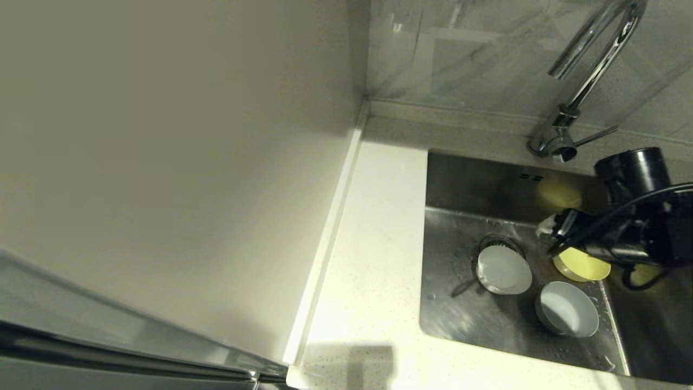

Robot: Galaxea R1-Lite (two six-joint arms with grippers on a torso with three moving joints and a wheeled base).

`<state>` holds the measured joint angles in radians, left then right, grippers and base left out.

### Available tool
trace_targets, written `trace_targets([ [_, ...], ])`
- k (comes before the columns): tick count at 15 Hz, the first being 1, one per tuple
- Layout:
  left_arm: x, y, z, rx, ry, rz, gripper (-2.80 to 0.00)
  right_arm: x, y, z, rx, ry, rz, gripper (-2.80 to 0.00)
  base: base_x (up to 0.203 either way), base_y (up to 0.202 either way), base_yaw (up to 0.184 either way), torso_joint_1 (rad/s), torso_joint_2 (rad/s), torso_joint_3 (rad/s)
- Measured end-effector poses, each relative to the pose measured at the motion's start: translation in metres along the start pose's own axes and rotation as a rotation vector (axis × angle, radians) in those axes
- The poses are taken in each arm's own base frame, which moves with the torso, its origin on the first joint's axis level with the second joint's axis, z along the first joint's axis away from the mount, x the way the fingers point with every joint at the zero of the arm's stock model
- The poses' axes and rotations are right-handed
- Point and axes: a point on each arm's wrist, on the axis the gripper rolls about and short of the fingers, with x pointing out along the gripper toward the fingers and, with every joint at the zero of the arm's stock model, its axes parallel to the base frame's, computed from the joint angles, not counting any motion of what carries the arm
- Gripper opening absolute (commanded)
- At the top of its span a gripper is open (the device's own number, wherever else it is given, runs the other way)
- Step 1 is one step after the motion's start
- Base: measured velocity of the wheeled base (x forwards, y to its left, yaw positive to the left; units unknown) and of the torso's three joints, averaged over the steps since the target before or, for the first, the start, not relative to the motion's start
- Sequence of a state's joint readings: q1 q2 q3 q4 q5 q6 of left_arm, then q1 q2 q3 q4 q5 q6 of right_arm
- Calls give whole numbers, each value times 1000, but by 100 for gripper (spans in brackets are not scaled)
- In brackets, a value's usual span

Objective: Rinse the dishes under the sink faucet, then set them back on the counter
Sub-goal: Turn on the faucet

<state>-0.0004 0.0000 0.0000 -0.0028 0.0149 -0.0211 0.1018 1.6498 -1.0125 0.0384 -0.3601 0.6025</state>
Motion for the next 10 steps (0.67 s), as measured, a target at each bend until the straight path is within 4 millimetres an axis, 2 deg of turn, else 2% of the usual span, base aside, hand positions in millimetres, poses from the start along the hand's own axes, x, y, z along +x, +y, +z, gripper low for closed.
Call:
trace_targets([
  [1,0,0,0,0,0,0,-280,-12,-9,6,35,-7,5,-6,0,0,0,0,0,0],
  [2,0,0,0,0,0,0,-280,-21,-13,14,61,-23,11,-280,0,0,0,0,0,0],
  [7,0,0,0,0,0,0,-280,-61,-4,71,137,-158,103,-280,0,0,0,0,0,0],
  [10,0,0,0,0,0,0,-280,-73,6,93,158,-220,160,-280,0,0,0,0,0,0],
])
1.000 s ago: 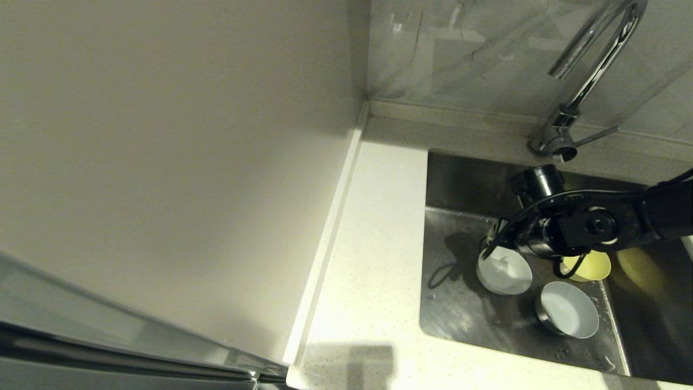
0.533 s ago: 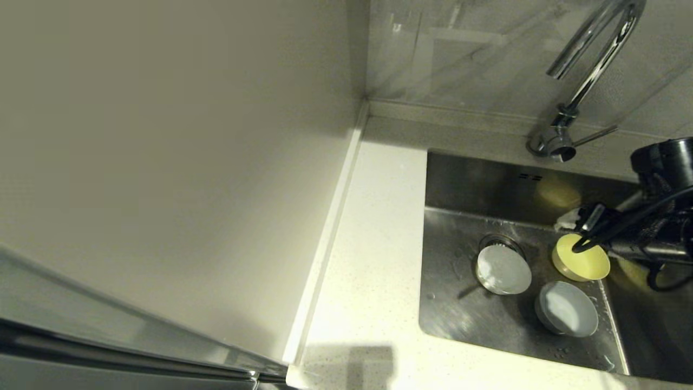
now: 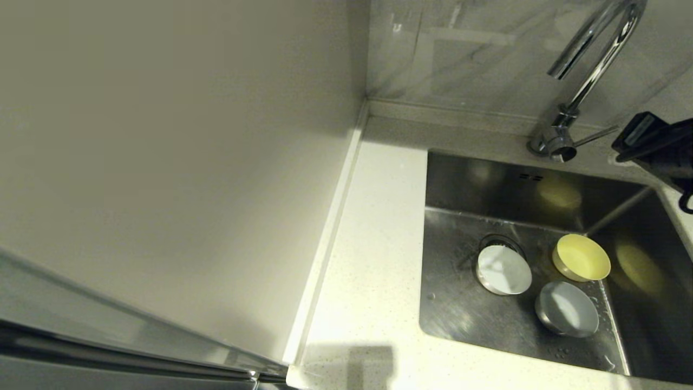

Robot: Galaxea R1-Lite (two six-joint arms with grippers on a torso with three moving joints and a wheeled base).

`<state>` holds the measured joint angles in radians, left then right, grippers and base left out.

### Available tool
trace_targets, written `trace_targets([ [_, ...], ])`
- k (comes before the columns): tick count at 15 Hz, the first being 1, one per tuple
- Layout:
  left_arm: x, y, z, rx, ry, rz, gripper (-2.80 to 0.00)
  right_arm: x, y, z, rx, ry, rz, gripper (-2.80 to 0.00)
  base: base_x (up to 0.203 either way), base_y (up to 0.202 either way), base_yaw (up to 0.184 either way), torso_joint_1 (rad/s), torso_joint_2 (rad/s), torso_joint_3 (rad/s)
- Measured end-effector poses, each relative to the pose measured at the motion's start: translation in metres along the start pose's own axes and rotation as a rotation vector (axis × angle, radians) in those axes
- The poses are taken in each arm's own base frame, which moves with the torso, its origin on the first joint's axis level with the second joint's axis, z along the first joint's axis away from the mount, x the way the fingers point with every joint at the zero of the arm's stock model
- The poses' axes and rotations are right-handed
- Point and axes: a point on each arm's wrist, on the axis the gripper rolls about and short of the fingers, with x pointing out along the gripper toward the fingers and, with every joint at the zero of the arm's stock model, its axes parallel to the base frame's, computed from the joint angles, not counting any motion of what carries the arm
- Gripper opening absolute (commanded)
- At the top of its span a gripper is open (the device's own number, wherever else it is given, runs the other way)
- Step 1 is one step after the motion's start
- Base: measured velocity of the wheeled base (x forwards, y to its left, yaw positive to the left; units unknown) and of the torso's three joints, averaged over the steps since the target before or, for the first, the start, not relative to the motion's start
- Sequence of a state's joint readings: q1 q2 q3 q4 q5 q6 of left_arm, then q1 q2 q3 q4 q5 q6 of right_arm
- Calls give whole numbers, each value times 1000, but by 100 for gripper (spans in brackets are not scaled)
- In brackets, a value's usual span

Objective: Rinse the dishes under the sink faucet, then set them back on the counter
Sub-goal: Turn on the faucet

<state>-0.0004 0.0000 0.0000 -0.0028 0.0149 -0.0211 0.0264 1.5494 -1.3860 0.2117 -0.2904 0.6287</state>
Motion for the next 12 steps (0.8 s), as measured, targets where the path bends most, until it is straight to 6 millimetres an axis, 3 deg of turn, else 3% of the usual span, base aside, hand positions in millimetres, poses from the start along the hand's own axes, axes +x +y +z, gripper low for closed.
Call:
trace_targets([
  [5,0,0,0,0,0,0,-280,5,20,24,-66,-94,32,-280,0,0,0,0,0,0],
  [9,0,0,0,0,0,1,-280,24,35,38,-150,-213,-27,-280,0,0,0,0,0,0],
  [12,0,0,0,0,0,0,-280,41,40,37,-195,-269,-61,-280,0,0,0,0,0,0],
])
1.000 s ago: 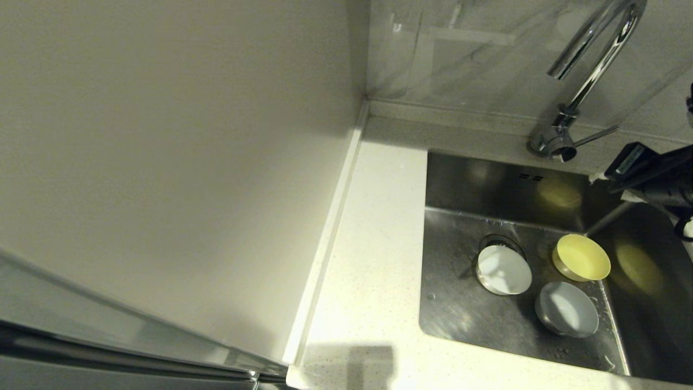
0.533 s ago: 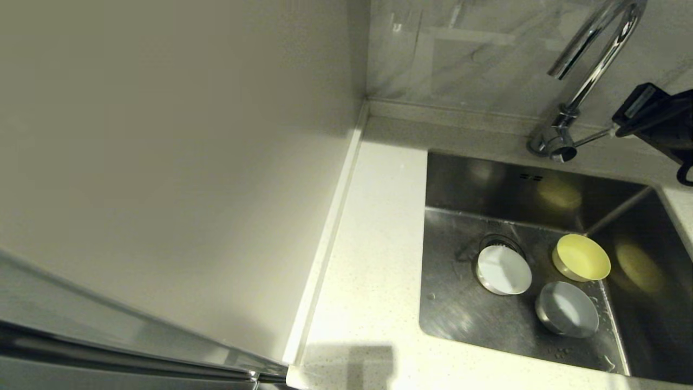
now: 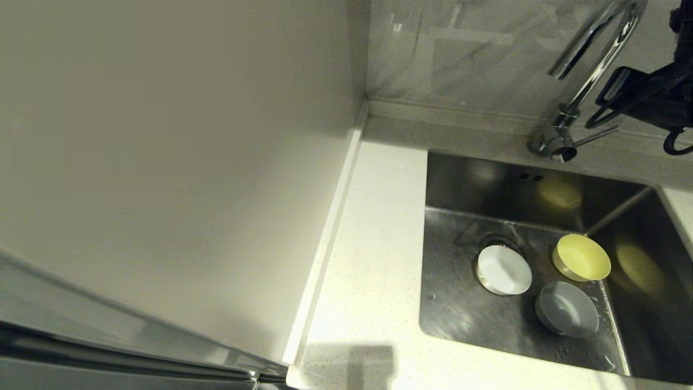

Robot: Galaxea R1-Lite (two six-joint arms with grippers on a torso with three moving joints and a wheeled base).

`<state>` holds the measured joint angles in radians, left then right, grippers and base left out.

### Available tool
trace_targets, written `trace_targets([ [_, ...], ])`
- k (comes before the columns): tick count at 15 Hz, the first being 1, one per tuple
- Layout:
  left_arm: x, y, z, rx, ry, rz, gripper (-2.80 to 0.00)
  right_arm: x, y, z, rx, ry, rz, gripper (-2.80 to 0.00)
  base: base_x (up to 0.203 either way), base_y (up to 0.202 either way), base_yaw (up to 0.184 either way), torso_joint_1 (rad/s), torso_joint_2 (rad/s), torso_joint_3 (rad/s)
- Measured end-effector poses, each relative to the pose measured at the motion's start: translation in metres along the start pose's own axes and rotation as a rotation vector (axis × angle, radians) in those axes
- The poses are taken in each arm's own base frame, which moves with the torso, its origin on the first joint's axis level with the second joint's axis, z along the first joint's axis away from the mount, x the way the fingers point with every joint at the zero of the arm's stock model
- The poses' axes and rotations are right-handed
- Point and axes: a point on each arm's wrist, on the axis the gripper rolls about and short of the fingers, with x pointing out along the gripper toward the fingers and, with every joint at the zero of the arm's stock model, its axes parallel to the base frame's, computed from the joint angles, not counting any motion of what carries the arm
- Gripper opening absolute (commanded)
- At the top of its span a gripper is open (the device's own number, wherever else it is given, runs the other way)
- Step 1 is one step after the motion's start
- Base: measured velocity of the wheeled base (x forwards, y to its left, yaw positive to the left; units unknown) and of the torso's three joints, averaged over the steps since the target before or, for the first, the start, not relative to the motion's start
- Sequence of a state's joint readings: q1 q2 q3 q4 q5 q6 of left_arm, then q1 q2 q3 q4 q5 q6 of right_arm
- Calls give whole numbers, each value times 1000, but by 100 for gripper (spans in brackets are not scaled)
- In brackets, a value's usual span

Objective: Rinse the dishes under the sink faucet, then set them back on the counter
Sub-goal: Turn on the faucet

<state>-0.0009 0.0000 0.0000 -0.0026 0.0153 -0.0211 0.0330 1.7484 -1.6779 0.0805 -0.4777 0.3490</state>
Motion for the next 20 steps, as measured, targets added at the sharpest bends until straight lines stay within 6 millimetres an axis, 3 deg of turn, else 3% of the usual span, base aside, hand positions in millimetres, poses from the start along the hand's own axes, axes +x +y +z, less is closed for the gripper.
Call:
trace_targets([
  [14,0,0,0,0,0,0,-280,60,24,-27,-140,-49,-111,-280,0,0,0,0,0,0],
  [20,0,0,0,0,0,0,-280,68,23,-36,-207,-40,-197,-280,0,0,0,0,0,0],
])
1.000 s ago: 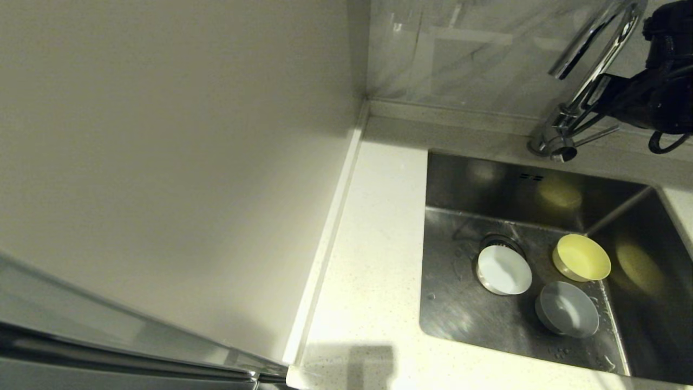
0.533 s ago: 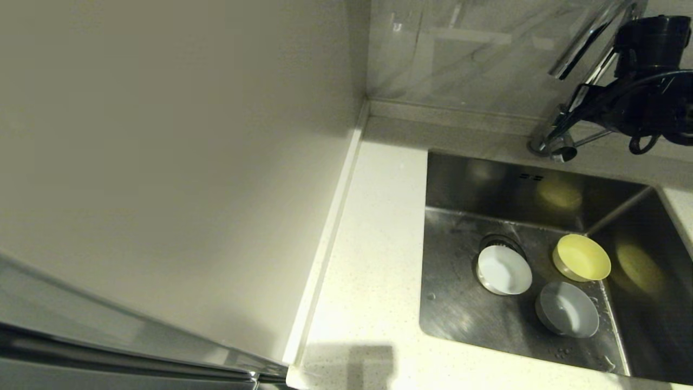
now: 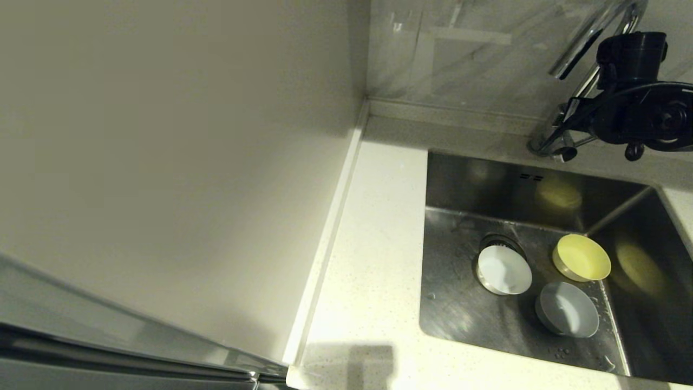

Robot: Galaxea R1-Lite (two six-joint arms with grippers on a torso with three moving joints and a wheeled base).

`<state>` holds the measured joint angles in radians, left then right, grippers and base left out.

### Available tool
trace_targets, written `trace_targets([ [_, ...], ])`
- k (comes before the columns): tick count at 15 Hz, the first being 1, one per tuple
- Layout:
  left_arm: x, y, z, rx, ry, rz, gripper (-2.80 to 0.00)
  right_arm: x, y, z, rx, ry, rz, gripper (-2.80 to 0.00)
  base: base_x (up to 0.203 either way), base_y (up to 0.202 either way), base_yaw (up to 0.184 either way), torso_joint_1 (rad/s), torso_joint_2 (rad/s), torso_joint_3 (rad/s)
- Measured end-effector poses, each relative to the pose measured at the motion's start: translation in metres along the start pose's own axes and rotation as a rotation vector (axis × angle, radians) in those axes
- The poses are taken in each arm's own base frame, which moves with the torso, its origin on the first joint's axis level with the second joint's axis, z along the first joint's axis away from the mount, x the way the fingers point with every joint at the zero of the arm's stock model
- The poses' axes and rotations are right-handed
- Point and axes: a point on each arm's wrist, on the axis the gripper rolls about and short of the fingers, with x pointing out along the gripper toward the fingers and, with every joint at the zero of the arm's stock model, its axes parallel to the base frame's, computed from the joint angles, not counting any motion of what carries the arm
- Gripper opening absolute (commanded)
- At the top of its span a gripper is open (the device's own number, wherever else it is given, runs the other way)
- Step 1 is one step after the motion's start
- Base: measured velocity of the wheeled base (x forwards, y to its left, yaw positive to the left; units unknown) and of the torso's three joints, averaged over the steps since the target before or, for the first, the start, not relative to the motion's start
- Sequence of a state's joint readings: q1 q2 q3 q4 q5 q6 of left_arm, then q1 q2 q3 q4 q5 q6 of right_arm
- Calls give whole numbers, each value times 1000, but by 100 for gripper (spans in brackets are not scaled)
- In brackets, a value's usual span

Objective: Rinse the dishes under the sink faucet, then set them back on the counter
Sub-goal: Turn on the faucet

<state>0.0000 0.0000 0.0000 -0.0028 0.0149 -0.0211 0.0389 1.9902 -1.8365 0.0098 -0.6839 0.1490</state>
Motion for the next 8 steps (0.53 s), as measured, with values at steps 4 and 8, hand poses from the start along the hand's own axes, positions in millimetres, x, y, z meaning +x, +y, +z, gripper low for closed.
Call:
trace_targets([
  [4,0,0,0,0,0,0,-280,-7,-11,-4,-88,100,-35,-280,0,0,0,0,0,0],
  [8,0,0,0,0,0,0,-280,-14,-23,-2,-116,153,-41,-280,0,0,0,0,0,0],
])
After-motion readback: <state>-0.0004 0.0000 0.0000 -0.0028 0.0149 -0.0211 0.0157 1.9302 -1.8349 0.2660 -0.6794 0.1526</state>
